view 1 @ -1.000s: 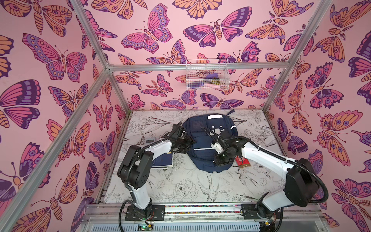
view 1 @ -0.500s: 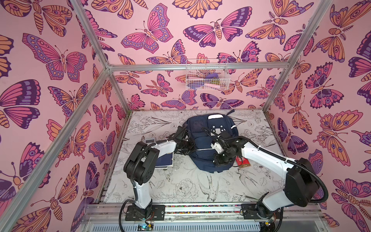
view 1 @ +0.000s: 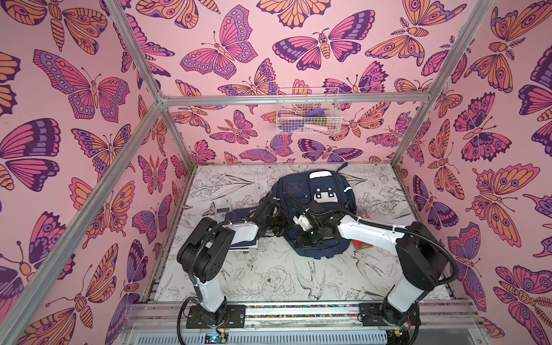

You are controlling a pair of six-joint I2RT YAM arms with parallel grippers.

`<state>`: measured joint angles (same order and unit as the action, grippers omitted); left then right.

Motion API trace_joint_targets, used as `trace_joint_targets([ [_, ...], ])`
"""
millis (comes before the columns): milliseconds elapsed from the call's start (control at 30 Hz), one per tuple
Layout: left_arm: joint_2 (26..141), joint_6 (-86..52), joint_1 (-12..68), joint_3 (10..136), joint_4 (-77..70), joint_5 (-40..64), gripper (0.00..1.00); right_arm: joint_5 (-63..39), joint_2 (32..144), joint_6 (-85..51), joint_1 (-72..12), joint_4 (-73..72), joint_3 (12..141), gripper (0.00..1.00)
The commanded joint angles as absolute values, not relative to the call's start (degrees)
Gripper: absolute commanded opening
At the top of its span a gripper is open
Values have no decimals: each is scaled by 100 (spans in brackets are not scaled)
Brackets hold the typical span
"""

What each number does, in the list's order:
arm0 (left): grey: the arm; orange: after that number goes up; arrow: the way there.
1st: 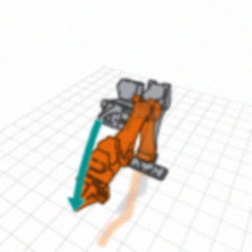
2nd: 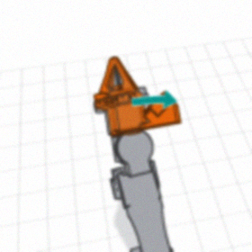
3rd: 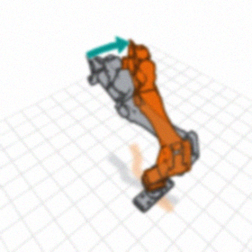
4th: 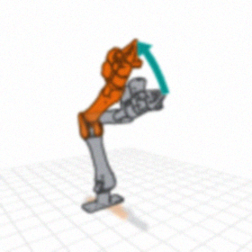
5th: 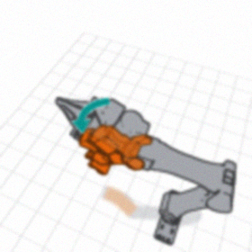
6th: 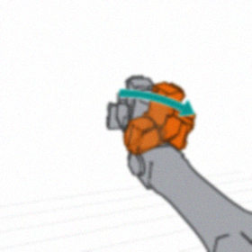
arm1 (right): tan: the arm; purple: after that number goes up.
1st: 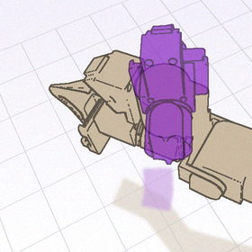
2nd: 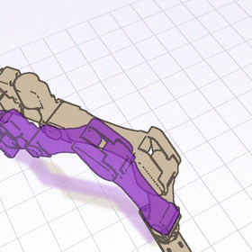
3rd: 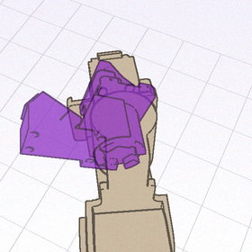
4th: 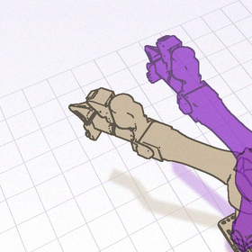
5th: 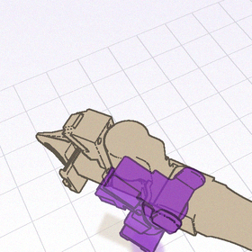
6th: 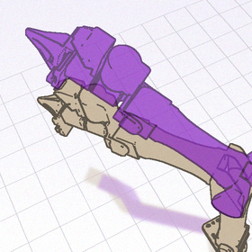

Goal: Pack books, pencil case, and school supplies into a backpack
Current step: Unzip the student bag at the center of the table, then pick up the book.

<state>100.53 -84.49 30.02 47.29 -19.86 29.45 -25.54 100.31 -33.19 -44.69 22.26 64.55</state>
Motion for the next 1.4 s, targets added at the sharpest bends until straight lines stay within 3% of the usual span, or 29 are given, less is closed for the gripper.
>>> trace_joint_targets([
  [0, 9618, -9193, 3103, 4417, -2788, 2737, 0, -3065, 10328, -3426, -4465, 1214, 7066, 7],
  [200, 9337, -9484, 3213, 4074, -3073, 2498, 0, -2990, 10656, -3433, -4400, 912, 7126, 14],
  [433, 9306, -8978, 3039, 4224, -2623, 2787, 2, -2518, 10238, -3601, -4473, 1215, 6809, 38],
  [467, 9235, -8768, 3009, 4328, -2368, 2843, 13, -2446, 10042, -3573, -4520, 1382, 6790, 43],
  [500, 9088, -8377, 2989, 4519, -1871, 2843, 34, -2365, 9854, -3543, -4572, 1545, 6791, 60],
  [533, 8928, -7977, 2980, 4712, -1322, 2779, 49, -2302, 9688, -3503, -4632, 1708, 6806, 65],
  [600, 8586, -7236, 2975, 5042, -431, 2537, 63, -2261, 9448, -3446, -4699, 1979, 6885, 66],
  [700, 8093, -6310, 2896, 5393, 787, 1984, 73, -2268, 9256, -3529, -4724, 2124, 7019, 67],
  [900, 7005, -5142, 2191, 5501, 2849, 845, 77, -1990, 9924, -3493, -4888, 2676, 8144, 70],
  [1167, 6587, -4934, 85, 4621, 3313, 1773, 77, -2662, 11729, -3795, -5133, 2527, 9847, 81],
  [1233, 6641, -4780, -239, 4558, 3306, 1837, 77, -2951, 12054, -4010, -5118, 2117, 9951, 88],
  [1367, 6855, -4531, -580, 4562, 3295, 1734, 79, -2686, 12530, -4183, -5072, 2011, 10257, 91],
])
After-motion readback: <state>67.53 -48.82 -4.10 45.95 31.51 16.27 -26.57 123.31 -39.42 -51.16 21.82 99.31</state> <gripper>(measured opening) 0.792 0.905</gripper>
